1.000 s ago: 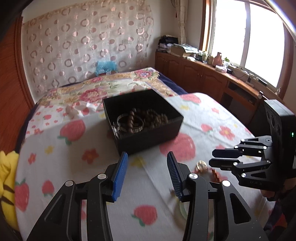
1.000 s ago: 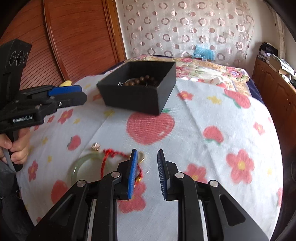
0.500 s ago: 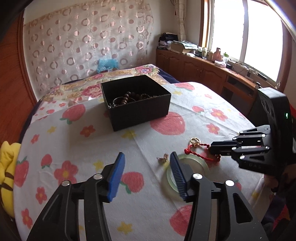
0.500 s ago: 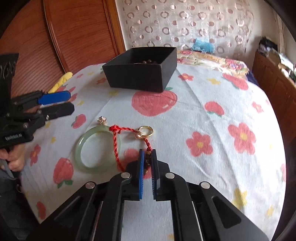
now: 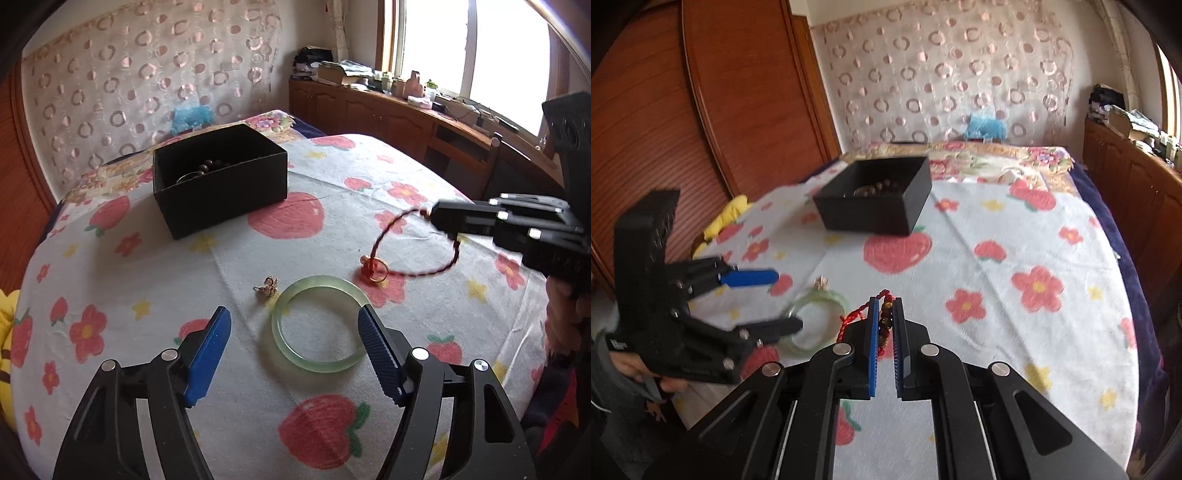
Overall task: Organize jewelry
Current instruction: 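Close the left tool on the pale green jade bangle while the right tool holds the red cord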
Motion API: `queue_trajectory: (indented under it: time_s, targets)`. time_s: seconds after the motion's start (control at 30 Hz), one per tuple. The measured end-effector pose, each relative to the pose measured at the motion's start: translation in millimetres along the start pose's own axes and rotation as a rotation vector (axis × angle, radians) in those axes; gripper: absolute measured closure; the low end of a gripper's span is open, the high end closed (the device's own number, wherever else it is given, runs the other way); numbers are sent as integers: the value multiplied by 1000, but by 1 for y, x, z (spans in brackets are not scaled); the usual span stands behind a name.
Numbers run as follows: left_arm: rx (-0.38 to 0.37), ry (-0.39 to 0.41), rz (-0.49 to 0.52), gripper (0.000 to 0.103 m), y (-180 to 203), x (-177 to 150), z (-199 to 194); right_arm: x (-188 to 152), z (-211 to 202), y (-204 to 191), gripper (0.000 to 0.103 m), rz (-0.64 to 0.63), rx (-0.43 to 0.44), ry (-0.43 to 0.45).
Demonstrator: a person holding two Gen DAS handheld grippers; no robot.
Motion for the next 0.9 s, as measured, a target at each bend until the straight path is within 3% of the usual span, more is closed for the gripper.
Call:
queue_trajectory:
  time_s: [0.43, 0.6, 0.9]
  targets:
    - [-25, -52, 16, 28, 15, -5, 17, -13, -1, 24, 95, 8, -83, -12]
    - [-3, -91, 46, 28, 23, -6, 30, -16, -4, 34, 95, 30, -92, -8]
    - [-2, -63, 29, 34, 19, -3, 28, -16, -1, 35, 95, 23, -91, -13]
Point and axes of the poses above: each gripper's, at about its wrist camera, not at the fingertips, and z roughly the way its jaws point, y to its right, x to its top, the point moved 10 cm from there along z, roughly the way its jaws point, and after that the axes turned 4 degrees about -y, right-handed, at the moved point
